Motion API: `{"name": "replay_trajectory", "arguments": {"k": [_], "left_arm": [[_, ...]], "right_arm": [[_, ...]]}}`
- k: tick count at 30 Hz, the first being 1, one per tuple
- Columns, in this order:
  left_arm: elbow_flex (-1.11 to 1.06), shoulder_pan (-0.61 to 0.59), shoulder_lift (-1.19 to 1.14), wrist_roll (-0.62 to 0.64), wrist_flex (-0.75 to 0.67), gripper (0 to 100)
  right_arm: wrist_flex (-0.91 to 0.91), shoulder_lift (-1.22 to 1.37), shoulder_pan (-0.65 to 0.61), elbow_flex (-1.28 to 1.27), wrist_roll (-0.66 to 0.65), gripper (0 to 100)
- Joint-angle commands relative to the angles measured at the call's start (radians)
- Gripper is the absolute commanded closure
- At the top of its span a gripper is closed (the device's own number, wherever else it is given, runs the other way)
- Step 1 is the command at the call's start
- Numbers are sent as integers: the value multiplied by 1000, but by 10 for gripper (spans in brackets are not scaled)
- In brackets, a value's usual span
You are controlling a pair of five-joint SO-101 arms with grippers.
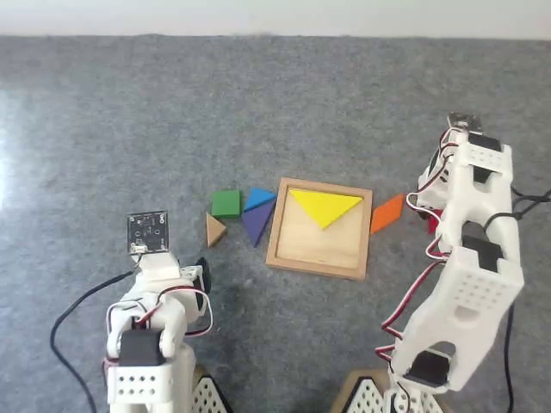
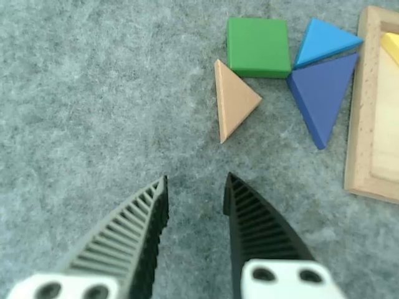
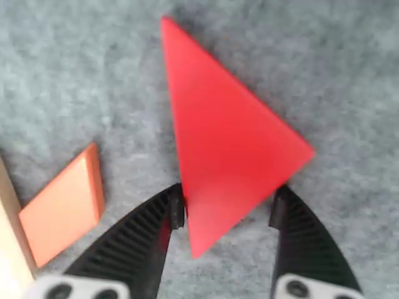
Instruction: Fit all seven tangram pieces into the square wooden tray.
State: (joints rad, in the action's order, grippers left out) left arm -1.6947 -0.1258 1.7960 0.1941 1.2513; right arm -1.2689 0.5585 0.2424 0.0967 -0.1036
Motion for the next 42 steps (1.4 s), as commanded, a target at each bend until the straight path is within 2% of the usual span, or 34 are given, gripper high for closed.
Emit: {"name": "replay_trajectory", "arguments": {"k": [1, 8, 13, 21, 26, 30, 37, 42], "left_arm": [[12, -5, 14, 11, 5, 857], [12, -5, 14, 11, 5, 857], [12, -5, 14, 11, 5, 857], [12, -5, 14, 11, 5, 857], [12, -5, 14, 11, 5, 857], [12, -5, 14, 11, 5, 857], [12, -5, 14, 11, 5, 857], [12, -5, 14, 11, 5, 857]], "right_arm": [[-4, 12, 35, 6, 11, 835], [-162, -54, 62, 138, -91, 851], [-265, -162, 33, 239, -206, 842], [-292, -117, -54, 336, -453, 607], [-222, 1, -59, 338, -448, 597], [-174, 54, -50, 338, -379, 597], [-131, 94, -35, 338, -465, 597], [-87, 145, -38, 338, -473, 597]]}}
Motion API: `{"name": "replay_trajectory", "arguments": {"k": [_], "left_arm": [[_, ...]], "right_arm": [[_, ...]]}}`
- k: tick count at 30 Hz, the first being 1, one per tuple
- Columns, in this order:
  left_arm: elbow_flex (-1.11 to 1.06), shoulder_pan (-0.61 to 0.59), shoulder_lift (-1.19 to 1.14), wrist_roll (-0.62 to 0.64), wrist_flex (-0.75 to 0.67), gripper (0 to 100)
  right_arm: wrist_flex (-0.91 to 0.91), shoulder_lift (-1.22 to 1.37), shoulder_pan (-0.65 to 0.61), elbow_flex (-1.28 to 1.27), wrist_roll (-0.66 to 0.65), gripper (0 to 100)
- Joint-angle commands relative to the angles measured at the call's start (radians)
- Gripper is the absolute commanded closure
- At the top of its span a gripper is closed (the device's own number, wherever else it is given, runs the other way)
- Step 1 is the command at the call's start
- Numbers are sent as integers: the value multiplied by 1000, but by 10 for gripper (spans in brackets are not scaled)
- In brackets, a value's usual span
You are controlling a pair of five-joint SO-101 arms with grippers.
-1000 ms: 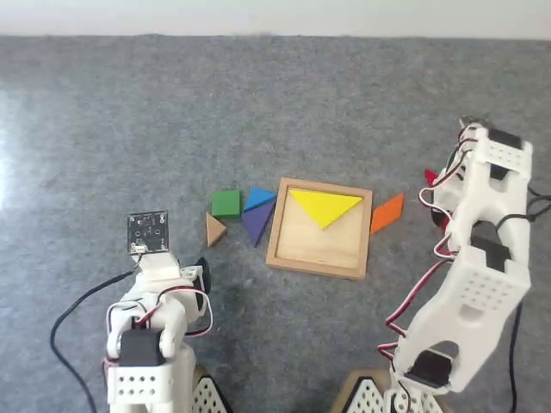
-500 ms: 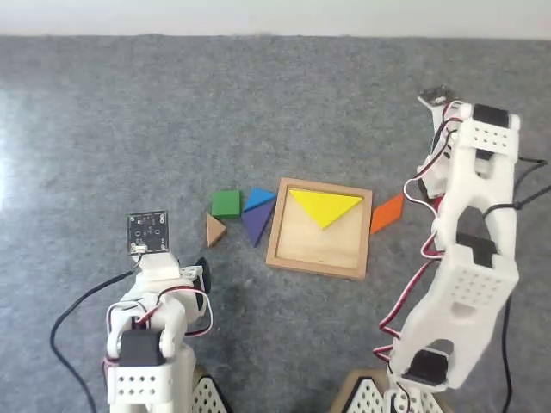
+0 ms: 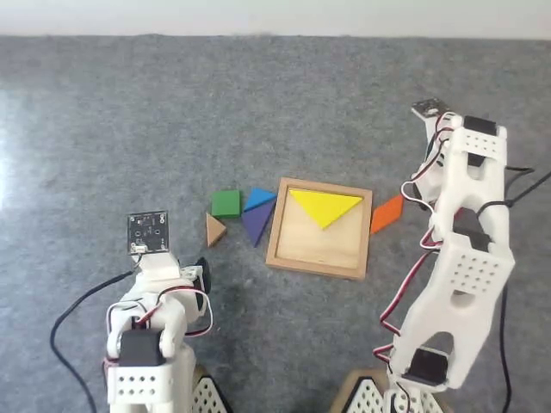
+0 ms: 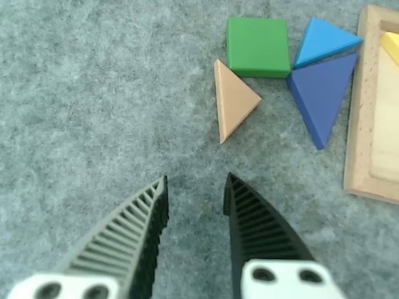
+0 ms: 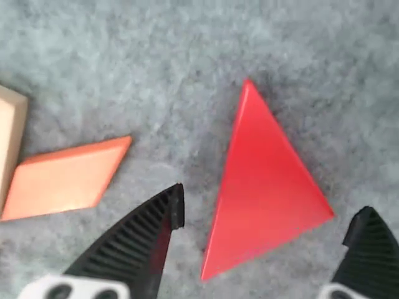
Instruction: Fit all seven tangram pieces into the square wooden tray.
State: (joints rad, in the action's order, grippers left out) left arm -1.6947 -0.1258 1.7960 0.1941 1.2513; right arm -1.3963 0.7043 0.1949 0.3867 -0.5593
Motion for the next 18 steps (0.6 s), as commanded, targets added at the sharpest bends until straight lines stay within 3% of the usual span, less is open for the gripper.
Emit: {"name": "replay_trajectory", "arguments": {"k": [1, 8, 18], "left_arm": [[12, -5, 14, 11, 5, 857], [12, -5, 14, 11, 5, 857], [12, -5, 14, 11, 5, 857]], "right_arm": [[62, 10, 12, 48, -17, 597], [85, 87, 10, 101, -15, 597], [-143, 209, 28, 275, -8, 597]]}}
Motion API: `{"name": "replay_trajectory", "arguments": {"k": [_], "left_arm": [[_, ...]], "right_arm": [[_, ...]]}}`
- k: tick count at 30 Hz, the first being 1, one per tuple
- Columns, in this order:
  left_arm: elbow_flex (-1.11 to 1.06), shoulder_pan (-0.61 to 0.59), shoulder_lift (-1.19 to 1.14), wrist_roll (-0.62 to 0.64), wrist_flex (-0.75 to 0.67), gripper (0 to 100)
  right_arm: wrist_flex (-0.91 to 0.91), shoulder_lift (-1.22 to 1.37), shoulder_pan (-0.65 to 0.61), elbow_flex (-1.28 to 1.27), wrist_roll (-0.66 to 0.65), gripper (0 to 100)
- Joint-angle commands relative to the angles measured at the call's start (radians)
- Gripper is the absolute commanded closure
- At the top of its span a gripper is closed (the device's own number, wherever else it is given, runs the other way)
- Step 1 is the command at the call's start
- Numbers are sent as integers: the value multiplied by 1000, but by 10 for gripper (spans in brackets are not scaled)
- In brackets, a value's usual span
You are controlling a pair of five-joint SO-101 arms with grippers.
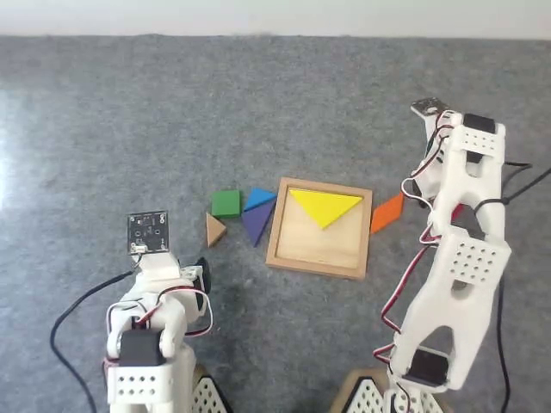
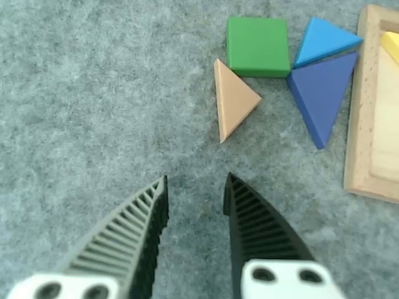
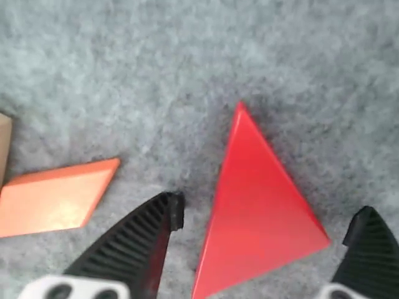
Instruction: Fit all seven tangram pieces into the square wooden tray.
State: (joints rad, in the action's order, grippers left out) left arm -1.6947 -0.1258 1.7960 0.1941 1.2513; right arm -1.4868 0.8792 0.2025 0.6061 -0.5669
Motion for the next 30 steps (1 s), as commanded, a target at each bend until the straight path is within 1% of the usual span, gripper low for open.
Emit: {"name": "replay_trajectory", "arguments": {"k": [1, 3, 4, 8, 11, 21, 23, 27, 30], "left_arm": [[12, -5, 14, 11, 5, 857], [12, -5, 14, 11, 5, 857], [12, -5, 14, 11, 5, 857], [12, -5, 14, 11, 5, 857], [12, -5, 14, 11, 5, 857], [12, -5, 14, 11, 5, 857], [12, -5, 14, 11, 5, 857], [12, -5, 14, 11, 5, 857], [12, -5, 14, 11, 5, 857]], "right_arm": [[-76, 44, 21, 63, 0, 597], [-108, 62, 15, 75, 3, 613], [-111, 64, 15, 75, 17, 638], [-110, 65, 18, 80, 58, 785], [-108, 65, 16, 80, 63, 844], [-116, 30, 19, 80, 219, 851], [-119, -4, 28, 80, 255, 851], [-120, -105, 73, 78, 379, 847], [-171, -191, 93, 75, 445, 836]]}}
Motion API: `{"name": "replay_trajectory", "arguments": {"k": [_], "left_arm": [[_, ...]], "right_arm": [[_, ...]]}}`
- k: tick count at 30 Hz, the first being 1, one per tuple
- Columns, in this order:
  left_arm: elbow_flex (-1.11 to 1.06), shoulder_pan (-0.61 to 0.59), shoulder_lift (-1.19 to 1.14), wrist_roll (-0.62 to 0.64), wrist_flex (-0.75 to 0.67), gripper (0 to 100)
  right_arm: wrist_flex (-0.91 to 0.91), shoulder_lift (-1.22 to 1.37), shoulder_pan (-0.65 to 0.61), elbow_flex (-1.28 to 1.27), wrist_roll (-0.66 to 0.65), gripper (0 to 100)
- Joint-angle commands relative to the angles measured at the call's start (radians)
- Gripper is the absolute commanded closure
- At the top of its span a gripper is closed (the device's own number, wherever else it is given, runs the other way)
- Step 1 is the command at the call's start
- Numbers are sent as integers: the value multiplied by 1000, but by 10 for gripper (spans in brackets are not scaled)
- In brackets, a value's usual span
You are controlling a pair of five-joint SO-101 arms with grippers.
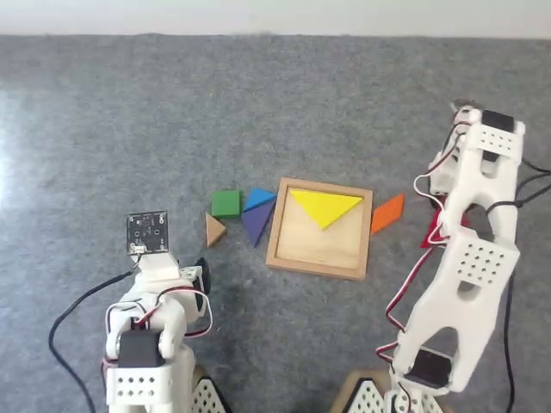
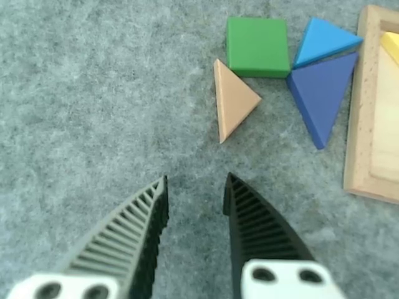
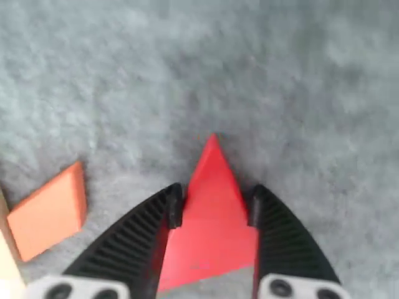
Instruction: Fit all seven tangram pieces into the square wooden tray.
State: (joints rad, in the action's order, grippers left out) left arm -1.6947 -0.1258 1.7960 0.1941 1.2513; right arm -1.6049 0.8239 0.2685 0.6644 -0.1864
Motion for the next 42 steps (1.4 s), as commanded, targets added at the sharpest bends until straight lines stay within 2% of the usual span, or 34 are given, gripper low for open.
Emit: {"name": "replay_trajectory", "arguments": {"k": [1, 5, 10, 13, 19, 22, 25, 27, 29, 31, 33, 38, 42], "left_arm": [[12, -5, 14, 11, 5, 857], [12, -5, 14, 11, 5, 857], [12, -5, 14, 11, 5, 857], [12, -5, 14, 11, 5, 857], [12, -5, 14, 11, 5, 857], [12, -5, 14, 11, 5, 857], [12, -5, 14, 11, 5, 857], [12, -5, 14, 11, 5, 857], [12, -5, 14, 11, 5, 857], [12, -5, 14, 11, 5, 857], [12, -5, 14, 11, 5, 857], [12, -5, 14, 11, 5, 857], [12, -5, 14, 11, 5, 857]], "right_arm": [[-76, -156, 30, 17, 80, 827], [-114, -186, 38, 5, 126, 821], [-128, -242, 71, -14, 319, 821], [-108, -329, 56, -123, 387, 821], [157, -679, 22, -608, 413, 819], [340, -843, -27, -878, 485, 818], [440, -888, -74, -1002, 542, 784], [426, -862, -85, -982, 559, 698], [390, -820, -82, -933, 634, 619], [360, -759, -79, -870, 683, 582], [326, -690, -79, -799, 684, 596], [251, -507, -58, -626, 687, 704], [246, -400, -18, -520, 687, 696]]}}
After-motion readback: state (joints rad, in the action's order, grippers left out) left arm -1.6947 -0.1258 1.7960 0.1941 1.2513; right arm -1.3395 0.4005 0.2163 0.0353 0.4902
